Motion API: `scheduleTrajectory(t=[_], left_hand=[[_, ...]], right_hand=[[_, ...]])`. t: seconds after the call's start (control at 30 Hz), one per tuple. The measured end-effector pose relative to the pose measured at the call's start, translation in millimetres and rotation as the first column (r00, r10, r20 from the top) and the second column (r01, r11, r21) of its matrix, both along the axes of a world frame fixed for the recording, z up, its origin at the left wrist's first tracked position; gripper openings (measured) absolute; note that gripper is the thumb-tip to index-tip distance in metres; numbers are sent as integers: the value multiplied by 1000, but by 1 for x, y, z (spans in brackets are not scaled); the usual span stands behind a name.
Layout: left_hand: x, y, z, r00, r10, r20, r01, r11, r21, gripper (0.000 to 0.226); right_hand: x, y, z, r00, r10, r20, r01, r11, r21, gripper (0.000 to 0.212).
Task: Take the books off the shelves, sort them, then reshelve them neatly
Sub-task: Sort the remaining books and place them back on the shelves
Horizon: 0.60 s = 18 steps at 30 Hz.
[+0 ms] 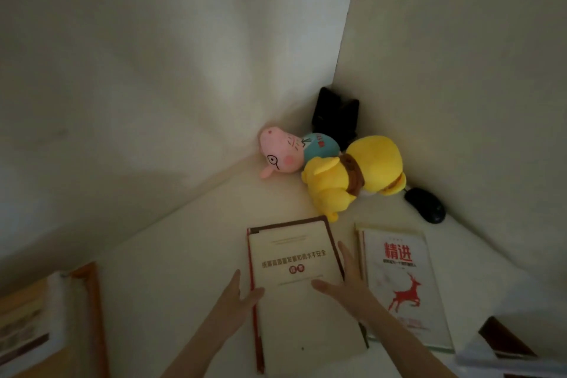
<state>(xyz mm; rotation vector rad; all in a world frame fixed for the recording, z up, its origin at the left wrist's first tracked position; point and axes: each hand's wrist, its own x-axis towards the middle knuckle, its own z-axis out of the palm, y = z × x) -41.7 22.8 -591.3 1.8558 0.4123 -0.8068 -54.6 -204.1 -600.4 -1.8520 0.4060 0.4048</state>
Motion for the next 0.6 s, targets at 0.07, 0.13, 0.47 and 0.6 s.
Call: scheduleTrajectory(t=[0.07,0.13,0.47,0.6], left_hand=[[0,-2,-9,999,40,-31,-41,999,-34,79],[3,-6,-17,997,61,-40,-63,997,-49,76],[-6,-21,-36,995,97,15,-94,985,-143,54],[-6,-20,-34,994,101,31,-94,981,-170,56]], right_hand=[[-2,0,-11,999,-15,-52,14,1000,-11,102],[-3,-4,-19,989,-65,-130,67,998,10,111],[-9,0,-34,985,-81,-150,61,990,-131,79],[-8,3,-30,983,-96,-158,64,978,-197,78]])
